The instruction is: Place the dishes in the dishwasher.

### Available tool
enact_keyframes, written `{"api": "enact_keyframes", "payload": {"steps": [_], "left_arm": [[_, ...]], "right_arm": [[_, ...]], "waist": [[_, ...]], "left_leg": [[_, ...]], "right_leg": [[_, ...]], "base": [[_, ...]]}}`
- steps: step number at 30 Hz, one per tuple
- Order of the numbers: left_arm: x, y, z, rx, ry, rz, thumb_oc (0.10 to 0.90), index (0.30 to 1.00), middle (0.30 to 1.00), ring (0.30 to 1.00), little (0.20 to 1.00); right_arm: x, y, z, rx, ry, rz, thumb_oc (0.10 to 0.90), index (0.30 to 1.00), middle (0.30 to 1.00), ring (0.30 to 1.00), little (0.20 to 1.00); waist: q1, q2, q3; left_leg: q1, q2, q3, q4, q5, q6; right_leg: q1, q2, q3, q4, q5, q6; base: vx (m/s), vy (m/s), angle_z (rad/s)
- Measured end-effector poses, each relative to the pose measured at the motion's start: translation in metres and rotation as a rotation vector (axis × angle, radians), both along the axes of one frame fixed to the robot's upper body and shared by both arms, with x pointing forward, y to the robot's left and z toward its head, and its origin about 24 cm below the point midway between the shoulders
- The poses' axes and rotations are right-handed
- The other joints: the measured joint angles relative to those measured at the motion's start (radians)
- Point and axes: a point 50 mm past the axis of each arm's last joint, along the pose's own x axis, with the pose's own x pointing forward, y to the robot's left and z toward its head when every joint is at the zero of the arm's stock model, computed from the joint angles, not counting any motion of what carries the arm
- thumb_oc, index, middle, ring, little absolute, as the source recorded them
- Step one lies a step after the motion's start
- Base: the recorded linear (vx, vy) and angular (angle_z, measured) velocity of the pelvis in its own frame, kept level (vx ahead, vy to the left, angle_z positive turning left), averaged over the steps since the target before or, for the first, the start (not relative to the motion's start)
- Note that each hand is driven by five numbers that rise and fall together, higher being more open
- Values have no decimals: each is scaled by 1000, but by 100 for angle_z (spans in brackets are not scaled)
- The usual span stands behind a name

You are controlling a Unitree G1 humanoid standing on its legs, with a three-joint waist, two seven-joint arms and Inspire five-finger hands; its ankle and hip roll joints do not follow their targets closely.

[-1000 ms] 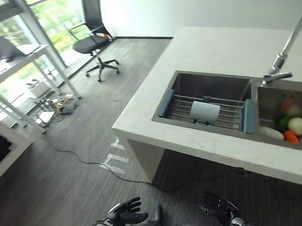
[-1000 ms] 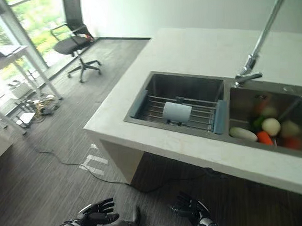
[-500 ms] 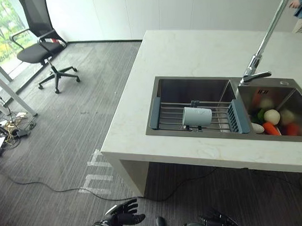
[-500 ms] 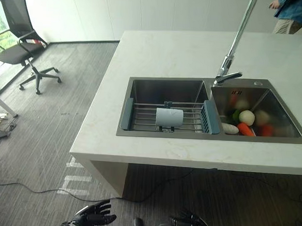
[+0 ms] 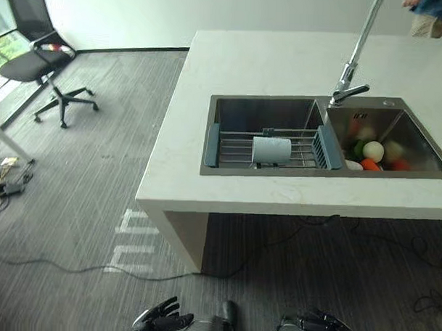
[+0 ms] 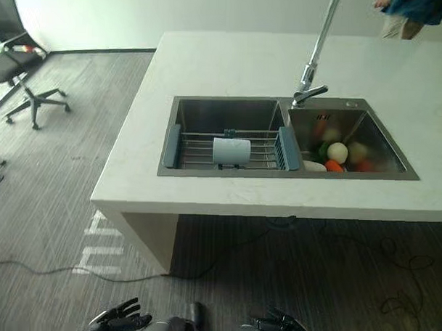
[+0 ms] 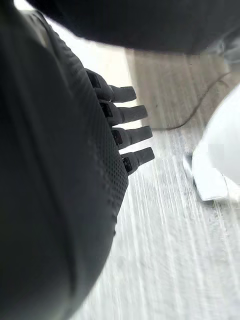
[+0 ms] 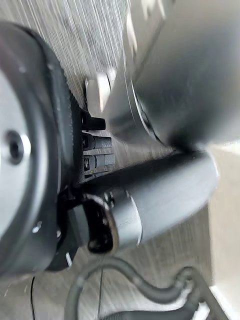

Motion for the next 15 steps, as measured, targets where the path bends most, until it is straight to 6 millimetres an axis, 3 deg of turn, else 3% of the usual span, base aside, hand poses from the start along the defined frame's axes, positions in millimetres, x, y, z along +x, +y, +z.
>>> {"api": "enact_keyframes", "payload": {"steps": [2, 3, 4, 5, 8, 13, 15], "left_arm": [[1, 6, 1, 25, 1, 14, 800, 900, 900, 900, 900], [2, 8, 2, 26, -3, 38, 800, 900, 900, 900, 900], [-4, 6, 0, 20, 14, 62, 800, 900, 900, 900, 900], [-7, 9, 0, 36, 35, 74, 800, 900, 900, 900, 900], [-7, 11, 0, 44, 29, 102, 800, 900, 900, 900, 900], [-11, 20, 1, 106, 40, 208, 800, 900, 900, 900, 900], [-9, 28, 5, 160, 20, 243, 800, 900, 900, 900, 900]], "right_arm": [[-5, 2, -2, 11, 30, -5, 800, 900, 900, 900, 900], [-6, -1, -1, 7, 37, -5, 800, 900, 900, 900, 900], [-10, -8, 0, -6, 48, -16, 800, 900, 900, 900, 900], [-10, -8, 0, -2, 48, -22, 800, 900, 900, 900, 900], [-16, -10, -1, -3, 60, -31, 800, 900, 900, 900, 900], [-15, -25, 5, -25, 49, -26, 800, 900, 900, 900, 900], [-16, -28, 6, -34, 51, -19, 800, 900, 900, 900, 900]], "waist": [[-3, -33, -18], [-4, -45, -16], [-5, -18, -23], [-7, -1, -30], [-5, -2, -41], [-3, 39, -52], [-2, 41, -52]], "left_leg": [[24, -9, 16, -85, 20, -39], [-3, -5, 8, 6, 11, -37], [17, 37, -11, 16, -28, -45], [37, 36, -5, -28, -5, -27], [58, 36, 0, -62, 7, -34], [77, 37, -17, -126, 58, -40], [92, 36, -17, -150, 73, -38]], "right_leg": [[-22, -14, 6, -26, 9, -21], [-38, -21, -1, -29, 22, -46], [-34, 9, -8, -26, 27, -45], [-30, 8, -4, -15, 32, -44], [-30, 5, -4, -21, 33, -47], [-14, 5, -36, -35, 27, -54], [-10, 5, -40, -35, 21, -58]], "base": [[14, -89, 20], [36, -68, -3], [46, -55, -1], [57, -47, -3], [67, -21, 5], [76, 6, 16], [90, 3, 6]]}}
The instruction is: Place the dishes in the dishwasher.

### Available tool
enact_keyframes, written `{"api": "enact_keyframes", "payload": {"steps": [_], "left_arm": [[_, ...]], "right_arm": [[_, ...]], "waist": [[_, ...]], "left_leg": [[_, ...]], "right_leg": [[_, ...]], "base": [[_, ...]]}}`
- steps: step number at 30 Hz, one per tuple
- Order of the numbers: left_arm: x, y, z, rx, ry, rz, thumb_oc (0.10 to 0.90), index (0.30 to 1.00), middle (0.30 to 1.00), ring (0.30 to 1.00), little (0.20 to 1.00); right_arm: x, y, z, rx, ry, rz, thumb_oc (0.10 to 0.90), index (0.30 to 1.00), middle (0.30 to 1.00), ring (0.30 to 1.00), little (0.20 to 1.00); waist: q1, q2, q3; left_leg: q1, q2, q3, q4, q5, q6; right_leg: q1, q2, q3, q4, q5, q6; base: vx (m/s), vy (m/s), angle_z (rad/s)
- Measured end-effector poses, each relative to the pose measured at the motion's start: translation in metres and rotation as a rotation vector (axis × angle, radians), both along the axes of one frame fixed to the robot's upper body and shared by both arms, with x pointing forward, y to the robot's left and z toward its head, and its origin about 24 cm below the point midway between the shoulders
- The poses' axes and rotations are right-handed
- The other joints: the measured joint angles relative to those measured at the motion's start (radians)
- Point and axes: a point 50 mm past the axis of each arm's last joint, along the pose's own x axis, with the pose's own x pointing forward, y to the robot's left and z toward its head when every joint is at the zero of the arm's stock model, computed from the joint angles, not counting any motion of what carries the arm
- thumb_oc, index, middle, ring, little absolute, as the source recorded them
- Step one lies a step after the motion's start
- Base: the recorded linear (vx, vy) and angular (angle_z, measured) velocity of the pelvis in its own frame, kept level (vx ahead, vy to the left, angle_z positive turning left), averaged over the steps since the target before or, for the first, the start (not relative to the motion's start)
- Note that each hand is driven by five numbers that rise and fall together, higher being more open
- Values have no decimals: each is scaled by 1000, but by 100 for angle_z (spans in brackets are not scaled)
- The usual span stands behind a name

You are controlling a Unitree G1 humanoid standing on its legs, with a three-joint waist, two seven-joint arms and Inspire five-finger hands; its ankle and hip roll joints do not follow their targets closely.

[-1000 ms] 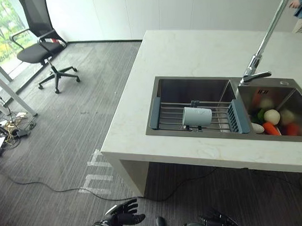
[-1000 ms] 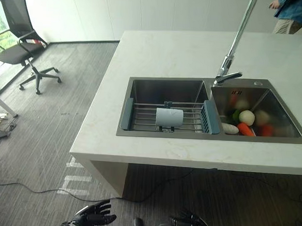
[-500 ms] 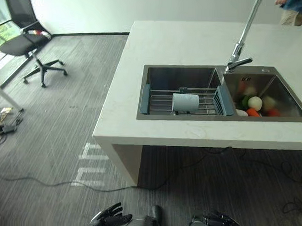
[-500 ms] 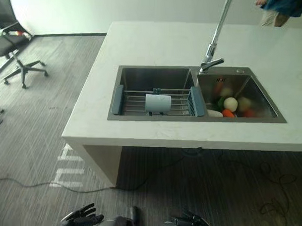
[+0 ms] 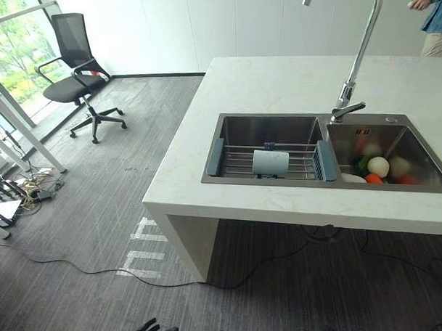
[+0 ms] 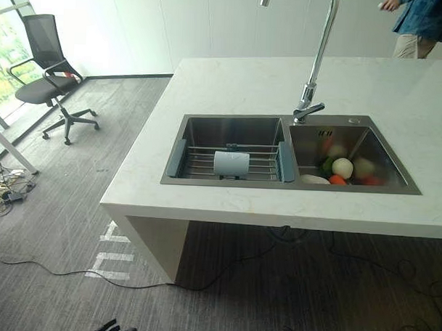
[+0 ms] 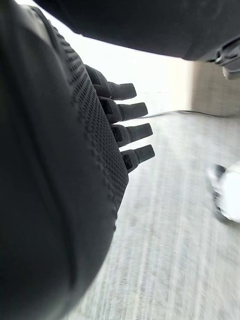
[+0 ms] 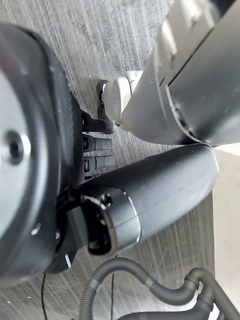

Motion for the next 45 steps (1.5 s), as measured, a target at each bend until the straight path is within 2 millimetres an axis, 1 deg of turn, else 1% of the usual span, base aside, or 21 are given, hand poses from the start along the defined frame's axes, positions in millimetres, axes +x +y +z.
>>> {"api": "enact_keyframes", "payload": {"steps": [4, 6, 7, 8, 9, 11, 12, 14, 15, 16, 19, 22, 24, 28, 32, 33, 36, 37, 38, 40, 45], "left_arm": [[19, 32, 20, 164, -90, 19, 800, 900, 900, 900, 900], [37, 59, 43, 305, -202, 44, 800, 900, 900, 900, 900], [50, 77, 63, 417, -271, 28, 800, 900, 900, 900, 900], [68, 102, 99, 589, -418, 49, 800, 900, 900, 900, 900], [82, 119, 128, 700, -488, 41, 800, 900, 900, 900, 900], [103, 147, 198, 939, -619, -72, 800, 900, 900, 900, 900], [113, 157, 247, 1083, -715, -114, 800, 900, 900, 900, 900], [123, 166, 326, 1314, -942, -87, 800, 900, 900, 900, 900], [129, 165, 359, 1380, -1057, -45, 800, 900, 900, 900, 900], [137, 157, 407, 1470, -1216, -60, 800, 900, 900, 900, 900], [156, 130, 440, 1444, -1381, -223, 800, 900, 900, 900, 900], [179, 91, 450, 1212, -1506, -527, 800, 900, 900, 900, 900], [197, 64, 440, 1065, -1464, -753, 800, 900, 900, 900, 900], [232, -1, 423, 858, -1347, -1137, 800, 900, 900, 900, 900], [253, -35, 400, 746, -1228, -1270, 800, 900, 900, 900, 900], [259, -41, 394, 721, -1193, -1283, 800, 900, 900, 900, 900], [267, -48, 378, 677, -1125, -1296, 800, 900, 900, 900, 900], [270, -49, 371, 685, -1083, -1306, 800, 900, 900, 900, 900], [271, -47, 368, 682, -1066, -1300, 800, 900, 900, 900, 900], [275, -41, 367, 712, -1037, -1277, 800, 900, 900, 900, 900], [281, -25, 360, 851, -931, -1233, 800, 900, 900, 900, 900]], "right_arm": [[-4, -1, 0, 2, 5, -1, 800, 900, 900, 900, 900], [-6, -3, 0, -3, 5, -7, 800, 900, 900, 900, 900], [-10, -4, 0, -4, 13, -17, 800, 900, 900, 900, 900], [-12, -6, 0, -11, 16, -26, 800, 900, 900, 900, 900], [-12, -7, 1, -19, 8, -21, 800, 900, 900, 900, 900], [-16, -5, -1, -15, 21, -22, 800, 900, 900, 900, 900], [-19, -3, -2, -8, 29, -38, 800, 900, 900, 900, 900], [-24, -2, -3, -4, 37, -63, 800, 900, 900, 900, 900], [-27, -4, -3, -6, 36, -74, 800, 900, 900, 900, 900], [-26, -7, -1, -13, 29, -85, 800, 900, 900, 900, 900], [-23, -8, 0, -7, 17, -83, 800, 900, 900, 900, 900], [-17, -7, 0, 5, -7, -82, 800, 900, 900, 900, 900], [-10, -7, 2, 11, -29, -77, 800, 900, 900, 900, 900], [-4, -8, 3, 24, -54, -91, 800, 900, 900, 900, 900], [-4, -15, 6, 9, -58, -110, 800, 900, 900, 900, 900], [-6, -18, 7, -1, -49, -111, 800, 900, 900, 900, 900], [-11, -24, 8, -15, -25, -124, 800, 900, 900, 900, 900], [-18, -25, 7, -25, -2, -136, 800, 900, 900, 900, 900], [-21, -25, 7, -27, 3, -141, 800, 900, 900, 900, 900], [-44, -27, 5, -37, 56, -168, 800, 900, 900, 900, 900], [-68, -30, 5, -43, 100, -225, 800, 900, 900, 900, 900]], "waist": [[1, 8, 0], [6, 19, 3], [18, 22, 5], [26, 26, 6], [26, 37, 5], [33, 28, 10], [45, 16, 11], [52, 6, 10], [51, 11, 8], [42, 25, 6], [14, 41, 3], [-17, 51, 4], [-59, 69, 7], [-99, 88, 14], [-156, 117, 29], [-176, 123, 35], [-190, 132, 47], [-214, 136, 58], [-224, 130, 67], [-244, 129, 74], [-266, 122, 84]], "left_leg": [[24, 0, -11, -33, 9, -7], [34, 0, -12, -46, 13, -10], [45, 0, -13, -58, 17, -13], [49, 1, -14, -58, 23, -21], [53, 2, -17, -59, 17, -25], [52, 7, -24, -66, 20, -33], [52, 12, -24, -68, 20, -38], [54, 18, -23, -67, 23, -44], [58, 19, -21, -69, 22, -44], [63, 20, -11, -69, 18, -45], [74, 27, 4, -71, 15, -48], [69, 36, 35, -70, 15, -50], [67, 38, 60, -69, 15, -50], [68, 39, 92, -72, 14, -49], [77, 39, 122, -74, 14, -49], [80, 39, 129, -76, 14, -49], [89, 39, 159, -88, 16, -48], [91, 40, 174, -89, 17, -48], [95, 42, 184, -91, 16, -48], [102, 44, 200, -97, 18, -51], [118, 47, 223, -114, 23, -53]], "right_leg": [[11, 1, -11, 3, -16, -2], [13, 1, -12, 7, -24, -4], [13, 3, -12, 9, -29, -8], [15, 4, -13, 18, -29, -9], [14, 3, -14, 23, -42, -1], [9, 8, -20, 31, -55, -8], [2, 12, -20, 35, -59, -10], [3, 21, -19, 33, -57, -14], [5, 21, -18, 33, -56, -16], [9, 24, -10, 30, -55, -17], [9, 32, 2, 24, -52, -17], [-15, 46, 35, 23, -42, -22], [-32, 50, 57, 22, -28, -20], [-46, 58, 95, 20, -21, -12], [-58, 66, 129, 23, -1, -15], [-63, 69, 139, 22, 1, -13], [-74, 72, 158, 23, 0, -6], [-82, 78, 176, 24, 5, -8], [-84, 81, 181, 28, 6, -9], [-92, 90, 206, 31, 7, -9], [-96, 99, 221, 31, 12, -7]], "base": [[120, 14, 6], [144, -17, 0], [155, -55, 1], [185, -92, 2], [221, -138, 8], [140, -116, 5], [85, -76, -4], [87, -78, -4], [115, -96, -11], [112, -95, -15], [48, -56, -16], [-22, -25, -33], [-23, -33, -35], [-12, -13, -29], [-42, 12, -25], [-41, -2, -27], [-22, -17, -32], [-22, -12, -29], [-19, -8, -40], [-11, -20, -25], [-3, -23, -13]]}}
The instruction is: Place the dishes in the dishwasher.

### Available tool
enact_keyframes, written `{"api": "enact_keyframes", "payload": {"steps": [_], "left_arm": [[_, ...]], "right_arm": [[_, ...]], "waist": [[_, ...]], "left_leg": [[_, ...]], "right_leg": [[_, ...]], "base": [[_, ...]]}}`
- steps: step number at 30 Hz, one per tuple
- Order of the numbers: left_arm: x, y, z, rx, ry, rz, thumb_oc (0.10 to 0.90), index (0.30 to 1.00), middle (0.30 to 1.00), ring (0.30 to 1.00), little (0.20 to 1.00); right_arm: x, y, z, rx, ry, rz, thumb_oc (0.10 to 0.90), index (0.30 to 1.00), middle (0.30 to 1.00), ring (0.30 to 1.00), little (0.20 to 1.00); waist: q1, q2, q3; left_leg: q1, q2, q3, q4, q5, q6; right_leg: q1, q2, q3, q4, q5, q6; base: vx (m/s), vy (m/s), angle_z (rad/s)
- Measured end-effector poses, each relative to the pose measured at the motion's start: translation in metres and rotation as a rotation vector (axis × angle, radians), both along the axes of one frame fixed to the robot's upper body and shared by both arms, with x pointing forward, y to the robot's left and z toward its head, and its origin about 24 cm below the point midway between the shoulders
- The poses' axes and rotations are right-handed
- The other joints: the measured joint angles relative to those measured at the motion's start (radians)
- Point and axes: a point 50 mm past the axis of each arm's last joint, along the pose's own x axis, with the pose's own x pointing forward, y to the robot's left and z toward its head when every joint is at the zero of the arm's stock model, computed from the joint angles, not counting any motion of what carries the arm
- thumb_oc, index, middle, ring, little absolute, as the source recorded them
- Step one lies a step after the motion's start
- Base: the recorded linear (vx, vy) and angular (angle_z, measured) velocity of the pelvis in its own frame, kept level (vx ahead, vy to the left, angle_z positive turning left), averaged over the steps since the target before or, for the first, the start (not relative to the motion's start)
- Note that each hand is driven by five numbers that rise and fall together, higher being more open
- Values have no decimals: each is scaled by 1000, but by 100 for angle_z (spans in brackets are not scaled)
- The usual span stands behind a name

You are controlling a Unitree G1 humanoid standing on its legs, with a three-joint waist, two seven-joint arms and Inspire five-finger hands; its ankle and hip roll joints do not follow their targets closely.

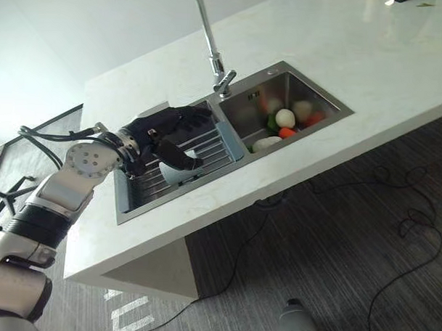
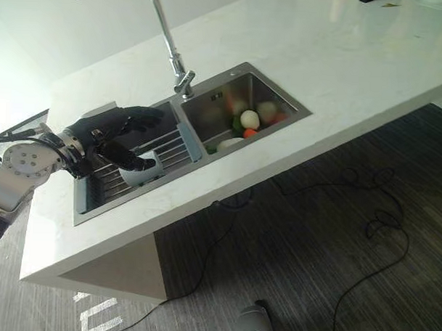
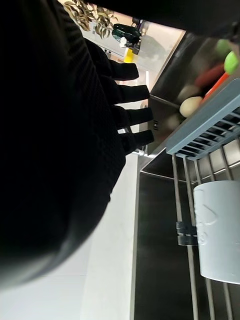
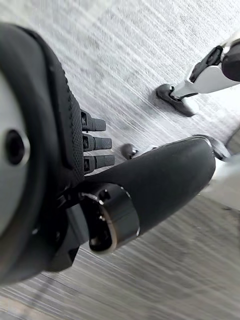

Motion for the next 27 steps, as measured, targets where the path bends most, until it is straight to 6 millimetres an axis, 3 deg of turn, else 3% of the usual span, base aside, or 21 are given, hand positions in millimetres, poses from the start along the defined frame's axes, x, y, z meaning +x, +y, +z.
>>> {"api": "enact_keyframes", "payload": {"steps": [4, 11, 18, 27], "left_arm": [[5, 15, -7, 84, 4, 90, 800, 900, 900, 900, 900], [9, 24, -10, 352, -84, 167, 800, 900, 900, 900, 900], [9, 36, -11, 397, -93, 207, 800, 900, 900, 900, 900], [9, 37, -14, 445, -95, 199, 800, 900, 900, 900, 900]], "right_arm": [[4, -1, 1, -6, -30, -3, 800, 900, 900, 900, 900], [18, -3, 3, -16, -92, 9, 800, 900, 900, 900, 900], [33, -4, 6, -21, -154, 24, 800, 900, 900, 900, 900], [34, -6, 7, -26, -156, 28, 800, 900, 900, 900, 900]], "waist": [[-9, -3, 9], [-6, 8, 41], [-1, 25, 58], [-4, 24, 63]], "left_leg": [[-1, -1, 12, -8, 1, 1], [-11, -13, 22, -15, 6, 6], [-11, -18, 23, -19, 7, 8], [-15, -21, 22, -21, 7, 9]], "right_leg": [[-9, 3, 12, -2, 5, 2], [-21, -3, 24, -14, 22, -2], [-20, -7, 26, -17, 21, 7], [-26, -8, 30, -16, 18, 11]], "base": [[-16, -6, -7], [-24, -6, -3], [0, 6, 0], [0, 0, 0]]}}
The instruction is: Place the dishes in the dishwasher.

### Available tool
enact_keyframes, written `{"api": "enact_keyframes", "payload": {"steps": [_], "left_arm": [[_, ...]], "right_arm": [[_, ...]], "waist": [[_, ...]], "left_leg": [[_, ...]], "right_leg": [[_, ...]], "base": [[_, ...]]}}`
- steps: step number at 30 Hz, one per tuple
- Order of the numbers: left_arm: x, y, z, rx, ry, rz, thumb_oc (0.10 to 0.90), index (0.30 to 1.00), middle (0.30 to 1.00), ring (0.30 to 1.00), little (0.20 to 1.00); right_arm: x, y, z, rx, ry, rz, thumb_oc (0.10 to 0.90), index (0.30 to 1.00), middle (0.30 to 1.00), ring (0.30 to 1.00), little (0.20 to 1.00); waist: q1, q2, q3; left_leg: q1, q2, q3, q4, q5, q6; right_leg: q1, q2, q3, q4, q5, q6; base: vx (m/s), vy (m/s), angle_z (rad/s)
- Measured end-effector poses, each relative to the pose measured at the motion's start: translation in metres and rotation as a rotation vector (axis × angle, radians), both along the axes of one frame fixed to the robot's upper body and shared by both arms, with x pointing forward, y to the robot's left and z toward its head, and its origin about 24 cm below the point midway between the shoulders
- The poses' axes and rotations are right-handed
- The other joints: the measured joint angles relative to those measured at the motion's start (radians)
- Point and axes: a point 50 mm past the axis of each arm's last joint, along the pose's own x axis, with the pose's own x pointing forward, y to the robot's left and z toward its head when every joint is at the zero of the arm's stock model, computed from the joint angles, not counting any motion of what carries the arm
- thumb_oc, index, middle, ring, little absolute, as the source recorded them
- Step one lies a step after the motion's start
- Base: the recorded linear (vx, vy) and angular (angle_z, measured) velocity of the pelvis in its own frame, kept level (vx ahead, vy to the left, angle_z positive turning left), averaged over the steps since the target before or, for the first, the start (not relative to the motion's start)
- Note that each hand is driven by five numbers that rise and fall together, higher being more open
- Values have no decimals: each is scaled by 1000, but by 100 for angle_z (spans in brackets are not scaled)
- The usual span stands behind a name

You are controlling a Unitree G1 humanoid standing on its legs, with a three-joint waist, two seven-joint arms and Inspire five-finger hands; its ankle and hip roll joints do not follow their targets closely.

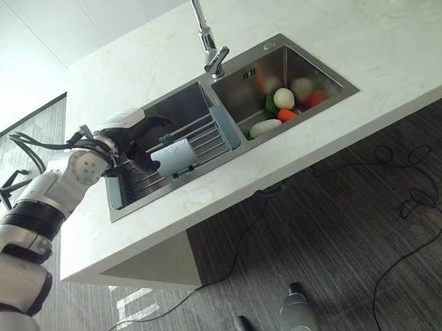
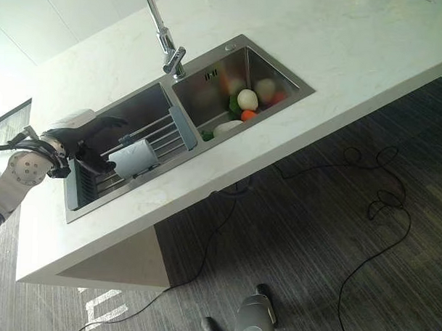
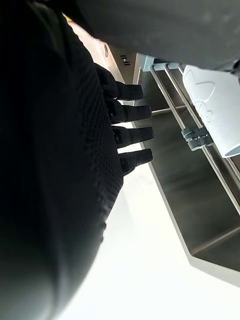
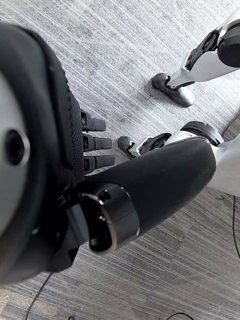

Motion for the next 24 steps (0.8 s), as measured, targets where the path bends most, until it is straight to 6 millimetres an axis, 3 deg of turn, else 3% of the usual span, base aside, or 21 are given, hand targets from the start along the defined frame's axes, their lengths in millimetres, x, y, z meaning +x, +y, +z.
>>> {"api": "enact_keyframes", "payload": {"steps": [5, 18, 24], "left_arm": [[0, -1, 0, -2, 1, -8, 800, 900, 900, 900, 900], [0, -2, -9, 1, 33, -17, 800, 900, 900, 900, 900], [5, -2, 8, -3, -49, 11, 800, 900, 900, 900, 900]], "right_arm": [[7, -2, 3, -8, -26, 13, 800, 900, 900, 900, 900], [14, -2, 4, -2, -47, 26, 800, 900, 900, 900, 900], [18, -7, 8, -12, -57, 31, 800, 900, 900, 900, 900]], "waist": [[-10, 6, 41], [-12, 7, 61], [-16, 8, 100]], "left_leg": [[0, -9, 3, -1, 2, 3], [-19, -14, 5, 0, 4, 6], [-38, -24, 8, 1, 10, 13]], "right_leg": [[-7, -7, 6, 8, 4, -3], [-30, -10, 13, 14, 2, 6], [-53, -18, 16, 20, 10, 7]], "base": [[0, 0, 0], [0, 0, 0], [-39, 9, -1]]}}
